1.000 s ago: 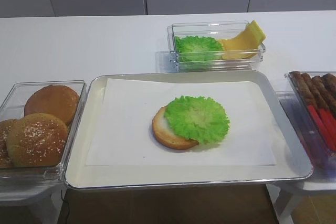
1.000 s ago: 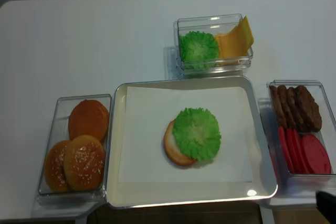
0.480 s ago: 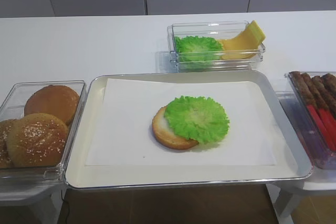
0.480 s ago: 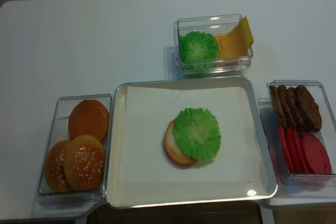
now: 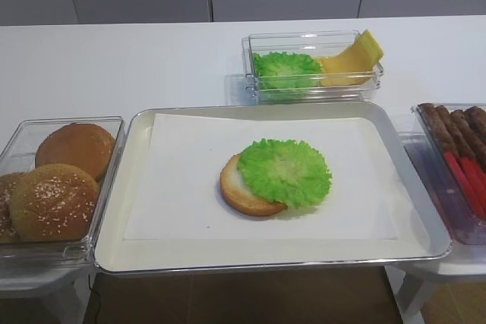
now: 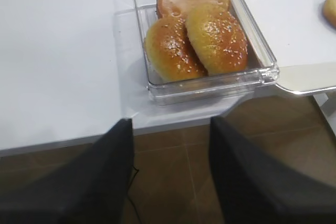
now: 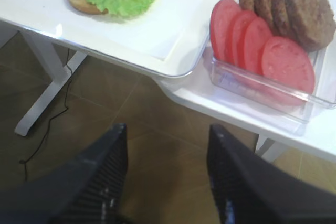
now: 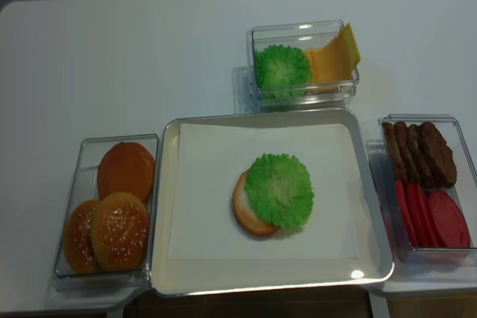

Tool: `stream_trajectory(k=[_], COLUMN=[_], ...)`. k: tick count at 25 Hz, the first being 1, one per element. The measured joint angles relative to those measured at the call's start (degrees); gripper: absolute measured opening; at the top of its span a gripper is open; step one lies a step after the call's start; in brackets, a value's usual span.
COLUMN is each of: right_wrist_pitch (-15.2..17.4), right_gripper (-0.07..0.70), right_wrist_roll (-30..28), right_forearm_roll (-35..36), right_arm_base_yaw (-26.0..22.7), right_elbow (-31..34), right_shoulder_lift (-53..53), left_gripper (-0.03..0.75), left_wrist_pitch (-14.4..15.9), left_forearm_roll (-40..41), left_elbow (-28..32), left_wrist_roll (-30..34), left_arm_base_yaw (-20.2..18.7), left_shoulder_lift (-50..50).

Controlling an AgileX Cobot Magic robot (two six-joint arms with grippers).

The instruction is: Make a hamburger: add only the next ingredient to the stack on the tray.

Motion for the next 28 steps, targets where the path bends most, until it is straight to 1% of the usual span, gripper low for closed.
stream_trajectory(k=[6, 12, 15, 19, 28], right_wrist_pitch=[-3.3, -5.2, -5.3, -5.3, -5.3], right_gripper=[0.373, 0.369, 0.368, 0.366, 0.365], right_wrist_roll=[0.0, 0.0, 0.3, 2.2, 2.9], right_forearm_roll=[-0.7, -0.6, -0.6, -0.6, -0.6], right_arm_base_yaw=[0.0, 0.0, 0.0, 0.0, -0.3], right_elbow=[1.4, 2.4, 2.5, 2.5, 2.5], right_shoulder_lift=[0.0, 0.0, 0.0, 0.0, 0.0], left_gripper=[0.353, 0.353, 0.353, 0.352, 0.353], left_wrist_pitch=[0.0, 0.0, 0.0, 0.0, 0.0], left_forearm_roll=[0.0, 0.0, 0.0, 0.0, 0.0], left_elbow=[0.0, 0.0, 0.0, 0.0, 0.0], left_wrist_roll=[0.0, 0.0, 0.0, 0.0, 0.0], left_arm_base_yaw=[0.0, 0.0, 0.0, 0.0, 0.0], left_shoulder_lift=[0.0, 0.0, 0.0, 0.0, 0.0])
